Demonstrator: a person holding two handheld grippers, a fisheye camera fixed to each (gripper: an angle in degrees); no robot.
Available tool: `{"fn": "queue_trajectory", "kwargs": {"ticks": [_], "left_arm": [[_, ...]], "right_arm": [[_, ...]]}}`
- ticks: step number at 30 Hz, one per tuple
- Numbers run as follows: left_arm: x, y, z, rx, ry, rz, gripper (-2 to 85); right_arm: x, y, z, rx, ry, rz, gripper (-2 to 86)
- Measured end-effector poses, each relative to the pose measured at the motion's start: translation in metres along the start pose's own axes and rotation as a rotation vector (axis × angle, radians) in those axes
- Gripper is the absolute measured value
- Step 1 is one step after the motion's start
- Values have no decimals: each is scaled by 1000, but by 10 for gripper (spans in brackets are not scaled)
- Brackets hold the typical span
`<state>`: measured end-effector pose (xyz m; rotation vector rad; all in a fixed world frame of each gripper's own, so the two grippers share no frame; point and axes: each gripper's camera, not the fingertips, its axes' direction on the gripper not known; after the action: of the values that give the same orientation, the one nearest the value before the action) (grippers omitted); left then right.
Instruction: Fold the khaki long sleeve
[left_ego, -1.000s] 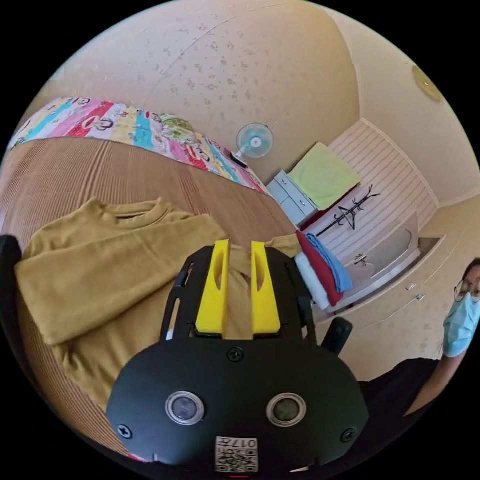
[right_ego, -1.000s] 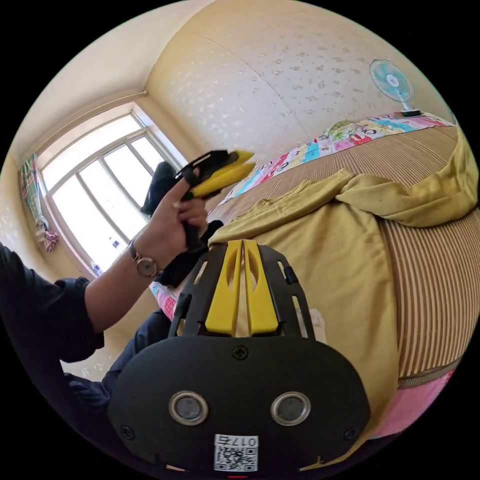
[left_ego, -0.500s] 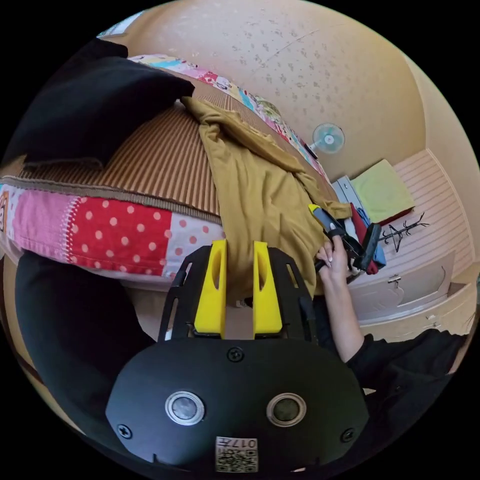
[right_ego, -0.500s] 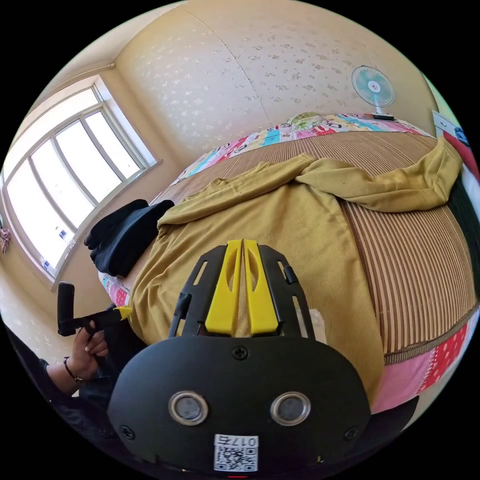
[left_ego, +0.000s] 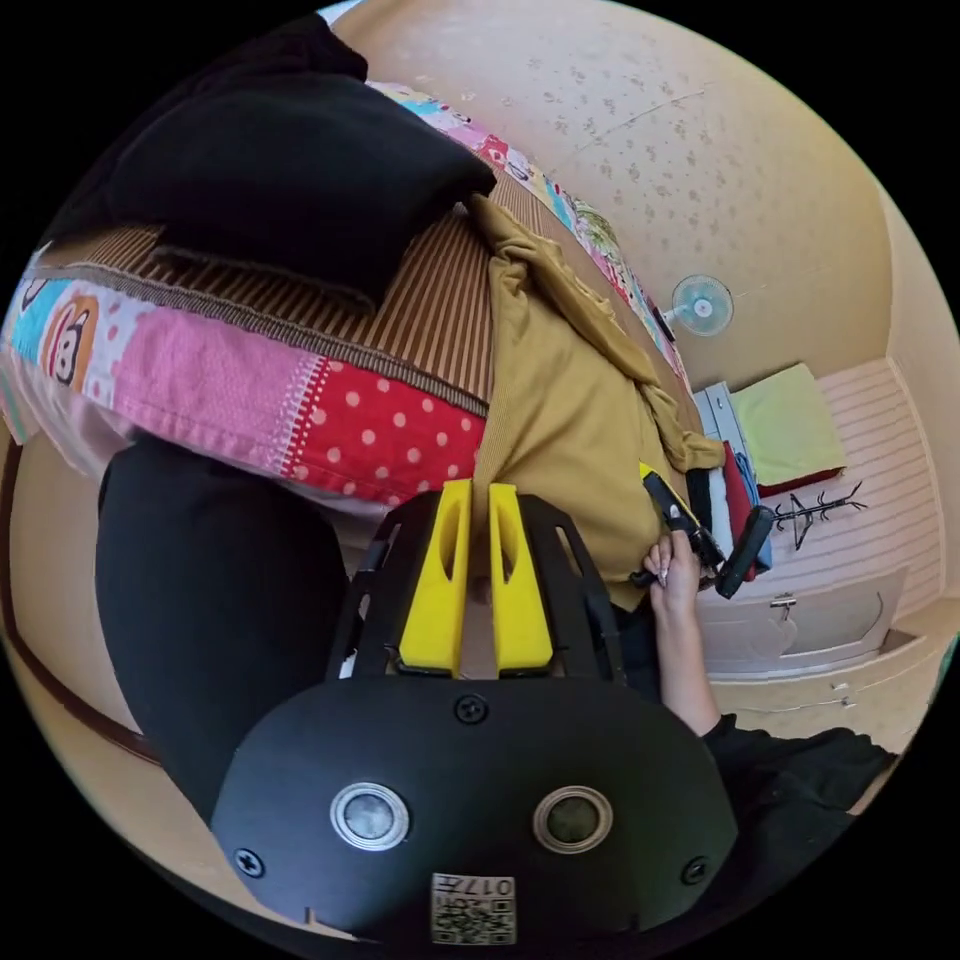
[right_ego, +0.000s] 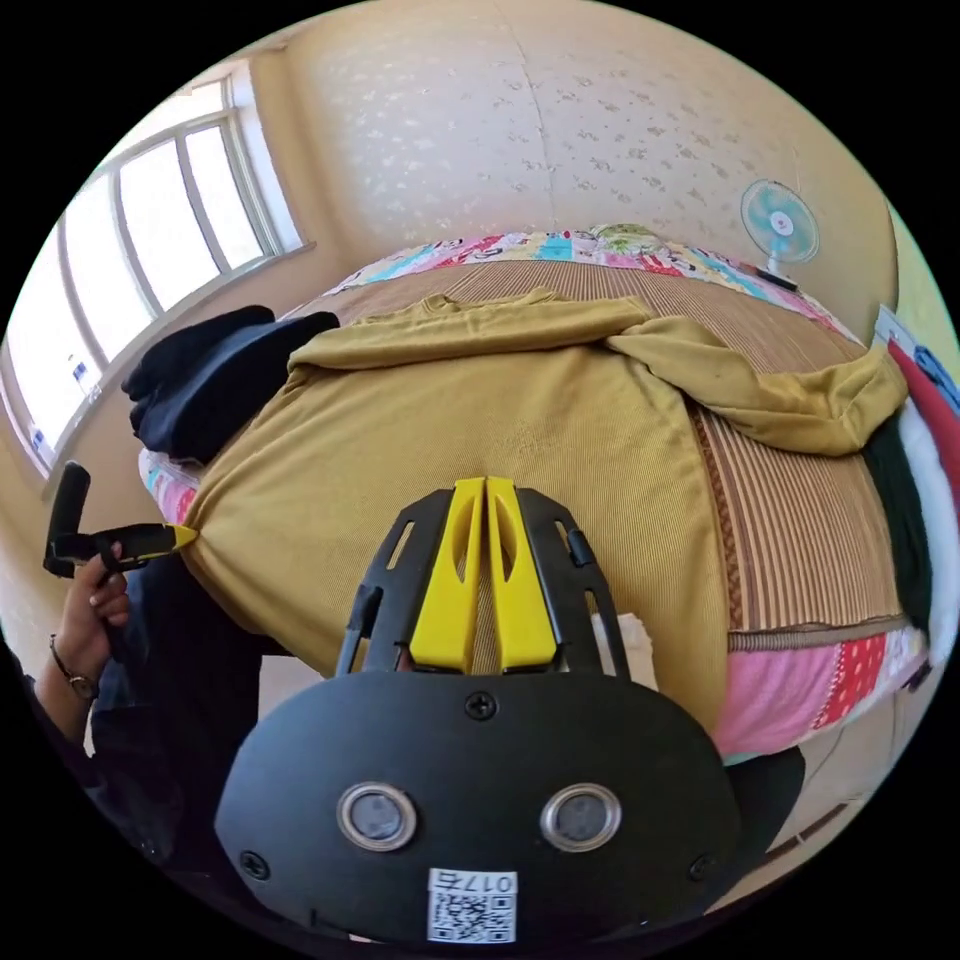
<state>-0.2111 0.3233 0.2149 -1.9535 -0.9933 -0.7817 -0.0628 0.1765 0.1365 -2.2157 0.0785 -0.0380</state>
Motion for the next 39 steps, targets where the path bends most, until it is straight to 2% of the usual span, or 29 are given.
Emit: {"fn": "queue_trajectory", "kwargs": {"ticks": [3,7,8,9,12,15,17,20,23,30,35,38,39], "left_arm": [[18,15,-2,76,-56,39,47],[48,25,-15,175,-196,169,41],[55,29,-24,228,-216,215,16],[59,31,-28,256,-221,235,3],[69,35,-42,369,-205,305,-7],[76,7,-22,259,-152,372,-9],[77,-23,13,96,-158,367,-10],[73,-44,56,-45,-198,329,-10],[69,-42,61,29,-186,337,-10],[37,-27,55,144,-80,317,-10],[15,-31,53,159,-4,275,-10],[10,-30,52,168,-4,278,-10],[8,-30,51,170,-3,277,-10]], "right_arm": [[7,-6,-4,-24,-30,4,6],[57,-1,-5,17,-178,198,7],[77,3,-4,30,-252,260,7],[96,7,-3,47,-322,314,7],[132,20,-10,116,-351,455,9],[155,28,-27,273,-406,483,14],[169,29,-37,348,-425,505,20],[196,24,-54,399,-331,587,45],[236,4,-67,397,-203,647,88],[342,-83,-47,212,112,730,145],[370,-125,-5,100,129,704,129],[377,-146,35,-98,230,693,92],[376,-152,36,-101,256,683,79]]}}
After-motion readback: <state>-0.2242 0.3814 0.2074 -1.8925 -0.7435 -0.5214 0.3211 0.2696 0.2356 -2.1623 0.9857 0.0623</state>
